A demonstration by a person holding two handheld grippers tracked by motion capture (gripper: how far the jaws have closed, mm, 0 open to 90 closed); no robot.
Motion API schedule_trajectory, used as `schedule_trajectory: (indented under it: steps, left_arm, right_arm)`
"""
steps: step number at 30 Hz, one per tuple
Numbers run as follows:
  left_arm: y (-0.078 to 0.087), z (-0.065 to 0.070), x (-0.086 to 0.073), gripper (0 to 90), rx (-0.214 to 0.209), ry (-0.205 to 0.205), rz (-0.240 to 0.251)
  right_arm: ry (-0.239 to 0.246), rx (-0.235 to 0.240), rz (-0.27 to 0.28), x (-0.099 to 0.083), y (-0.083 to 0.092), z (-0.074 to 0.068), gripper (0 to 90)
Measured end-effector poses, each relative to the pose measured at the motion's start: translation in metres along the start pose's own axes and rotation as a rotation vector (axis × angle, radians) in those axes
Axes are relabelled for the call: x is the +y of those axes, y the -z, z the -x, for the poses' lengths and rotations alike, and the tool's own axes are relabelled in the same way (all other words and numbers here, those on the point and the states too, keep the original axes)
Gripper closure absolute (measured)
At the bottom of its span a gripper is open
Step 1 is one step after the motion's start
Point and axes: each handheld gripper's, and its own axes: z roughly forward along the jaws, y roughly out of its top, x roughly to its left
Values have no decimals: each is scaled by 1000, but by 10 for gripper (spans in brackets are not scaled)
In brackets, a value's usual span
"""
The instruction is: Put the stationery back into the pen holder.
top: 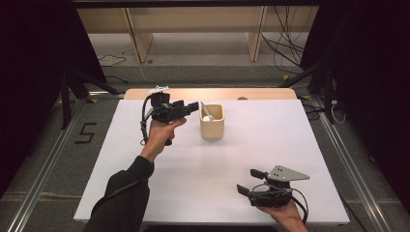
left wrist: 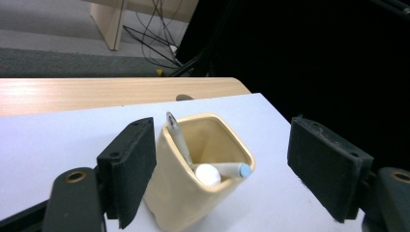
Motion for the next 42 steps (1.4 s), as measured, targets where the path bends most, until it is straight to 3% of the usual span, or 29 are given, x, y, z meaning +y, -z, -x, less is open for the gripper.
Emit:
schedule_trajectory:
  steps: [8,25,28,31,34,42]
  left_arm:
    - [18,3,-15,245,-17,-81,-10]
    - [44,12,-55,216,-58,-191,-48]
    - [52,11,-65,215,-69,-195,-42]
    - [58,9,-77,213,-86,-171,-27]
    - [59,7,-86,205,-81,-196,-61]
    - [62,6,-99,203,-102,-208,-55]
  right_arm:
    - [-1,0,2,0,0,0,218]
    - [-7,0,10,0,2,0,219]
    - [-5,0,11,0,2,1,218]
    - [-7,-2,8,0,2,0,218]
    - [-3,-3,6,-1,1,0,218]
    - [0,-8,8,0,3,-2,218]
